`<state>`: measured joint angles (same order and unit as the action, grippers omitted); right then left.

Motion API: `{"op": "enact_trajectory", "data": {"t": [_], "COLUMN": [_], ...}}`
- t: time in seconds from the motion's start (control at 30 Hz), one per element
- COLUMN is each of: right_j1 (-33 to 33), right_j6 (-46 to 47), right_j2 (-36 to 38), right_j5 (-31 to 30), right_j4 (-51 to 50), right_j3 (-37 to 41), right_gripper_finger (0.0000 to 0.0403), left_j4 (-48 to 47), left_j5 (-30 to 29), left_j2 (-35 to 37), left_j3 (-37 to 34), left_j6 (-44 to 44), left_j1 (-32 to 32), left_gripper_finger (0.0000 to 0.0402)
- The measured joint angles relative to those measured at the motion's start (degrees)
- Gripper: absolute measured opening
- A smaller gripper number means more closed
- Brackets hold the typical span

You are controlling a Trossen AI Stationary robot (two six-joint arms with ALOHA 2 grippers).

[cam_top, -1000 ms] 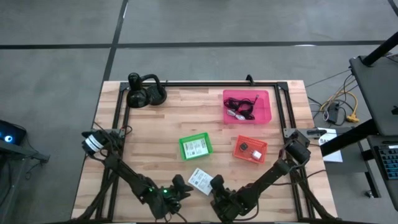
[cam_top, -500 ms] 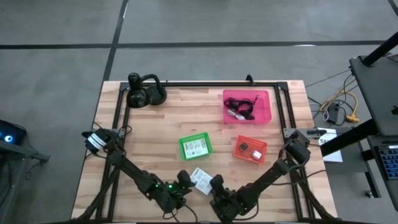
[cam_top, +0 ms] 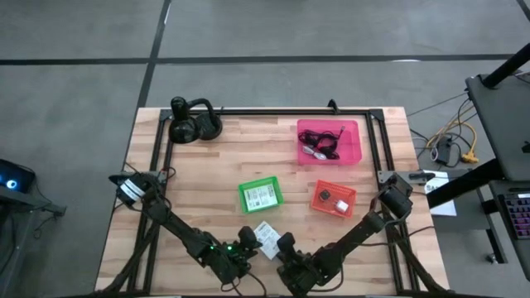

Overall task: Pick and place items into bin
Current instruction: Put the card reader box into the green bin

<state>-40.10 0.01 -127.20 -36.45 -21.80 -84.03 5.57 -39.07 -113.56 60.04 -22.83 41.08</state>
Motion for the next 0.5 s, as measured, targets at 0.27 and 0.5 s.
{"op": "enact_trajectory", "data": {"t": [0.27,0.5], "right_j1": [0.0,-0.3], "right_j6": [0.2,2.7], "right_j2": [0.5,3.1], "right_j5": [-0.6,-0.4], "right_j4": [-0.4,-6.6], "right_j3": [0.0,0.0], "right_gripper_finger": [0.0009,0.0008], "left_j4": [-0.8,-2.1], "left_j5": [-0.3,-0.3], "left_j2": [0.3,0.4], "left_j3": [0.3,0.2], "left_j6": [0.1,2.8], "left_j1": [-0.1,-0.2], "left_gripper_finger": [0.0182,0.0182]}}
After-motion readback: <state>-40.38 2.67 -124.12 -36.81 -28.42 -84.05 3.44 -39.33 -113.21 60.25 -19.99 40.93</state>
